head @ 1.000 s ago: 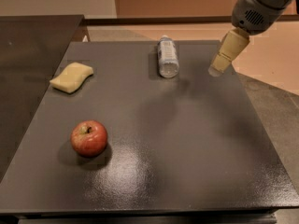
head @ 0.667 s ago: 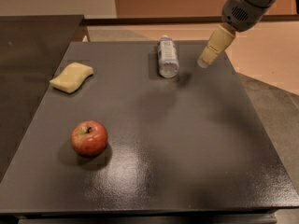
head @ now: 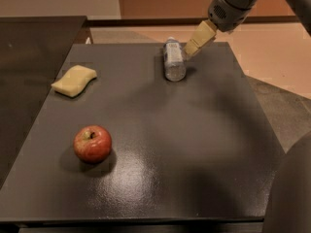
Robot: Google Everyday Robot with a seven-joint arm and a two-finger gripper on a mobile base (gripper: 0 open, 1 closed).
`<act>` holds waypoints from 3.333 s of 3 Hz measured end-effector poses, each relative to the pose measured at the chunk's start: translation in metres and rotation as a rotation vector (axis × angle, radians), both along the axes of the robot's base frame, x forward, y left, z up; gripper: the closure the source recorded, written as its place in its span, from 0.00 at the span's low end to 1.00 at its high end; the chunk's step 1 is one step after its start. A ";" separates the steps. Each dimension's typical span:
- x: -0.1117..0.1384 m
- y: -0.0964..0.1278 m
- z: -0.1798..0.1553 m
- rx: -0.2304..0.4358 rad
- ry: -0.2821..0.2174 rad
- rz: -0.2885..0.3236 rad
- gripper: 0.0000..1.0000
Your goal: Pick blue plastic bottle
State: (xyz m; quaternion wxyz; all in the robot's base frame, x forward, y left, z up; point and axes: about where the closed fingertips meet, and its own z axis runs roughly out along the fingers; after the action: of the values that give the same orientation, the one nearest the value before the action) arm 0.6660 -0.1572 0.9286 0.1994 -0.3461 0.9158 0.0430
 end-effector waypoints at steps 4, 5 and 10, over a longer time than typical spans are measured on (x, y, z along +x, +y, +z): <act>0.050 0.054 -0.035 -0.010 0.148 -0.327 0.00; 0.055 0.063 -0.049 -0.021 0.188 -0.342 0.00; 0.058 0.080 -0.078 -0.050 0.262 -0.300 0.42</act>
Offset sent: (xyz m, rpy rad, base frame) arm 0.0405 0.0498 -0.0035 -0.0063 0.0579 -0.3259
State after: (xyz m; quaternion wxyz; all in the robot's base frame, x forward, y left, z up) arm 0.7236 -0.0771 0.8502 0.0741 -0.2023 0.9759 0.0345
